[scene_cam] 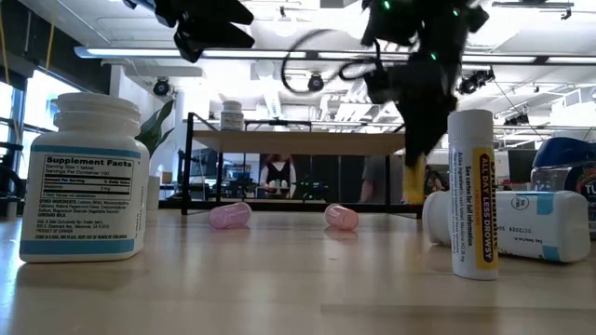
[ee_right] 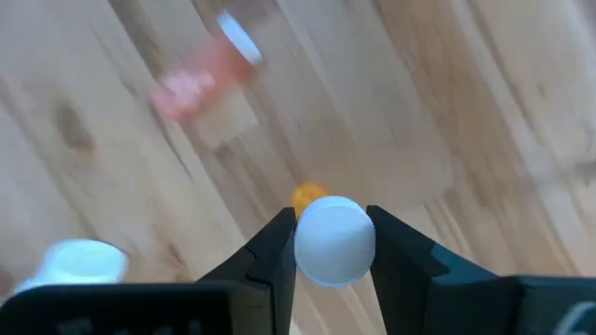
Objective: Pick and place medicine bottles onto shelf by color
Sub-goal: Put the center orange pill bottle on the shelf
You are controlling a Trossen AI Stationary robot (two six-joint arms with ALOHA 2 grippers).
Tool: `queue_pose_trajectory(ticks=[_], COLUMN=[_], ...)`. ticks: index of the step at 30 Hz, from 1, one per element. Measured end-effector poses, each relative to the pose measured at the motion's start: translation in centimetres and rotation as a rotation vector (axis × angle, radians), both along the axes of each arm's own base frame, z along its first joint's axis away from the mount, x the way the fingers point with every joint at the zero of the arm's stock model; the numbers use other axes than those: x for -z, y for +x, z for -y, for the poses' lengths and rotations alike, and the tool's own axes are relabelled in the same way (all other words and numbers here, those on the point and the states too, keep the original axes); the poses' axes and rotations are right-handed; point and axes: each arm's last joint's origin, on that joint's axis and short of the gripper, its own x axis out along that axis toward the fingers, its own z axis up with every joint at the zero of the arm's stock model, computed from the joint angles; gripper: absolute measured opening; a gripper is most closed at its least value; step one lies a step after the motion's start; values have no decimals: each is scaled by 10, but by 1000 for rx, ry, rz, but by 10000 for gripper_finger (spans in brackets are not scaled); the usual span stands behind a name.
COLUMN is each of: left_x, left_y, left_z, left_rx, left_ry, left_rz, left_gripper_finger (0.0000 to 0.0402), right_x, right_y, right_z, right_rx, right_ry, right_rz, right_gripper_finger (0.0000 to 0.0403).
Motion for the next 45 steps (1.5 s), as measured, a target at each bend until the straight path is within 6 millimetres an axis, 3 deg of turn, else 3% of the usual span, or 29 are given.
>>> queue_pose_trajectory(ticks=[10,20,34,45], left_x=[0,0,0,0], left_y=[2,2,-2,-6], left_z=[-16,-35,-71,-92], left_rx=[1,-56,-182,-268], left_ry=[-31,-40,1,-2], left_rz=[-2,-2,-13,-12], left_gripper_finger=[195,195,195,195], right_x=[-58,-107,-155,-158], right_y=[18,22,0,-44], right_z=[6,35,119,190], right_rx=[-5,14,55,248], right_ry=[-89,-178,-409,-458], right_rz=[107,198,237,179], right_gripper_finger=[98,98,98,99])
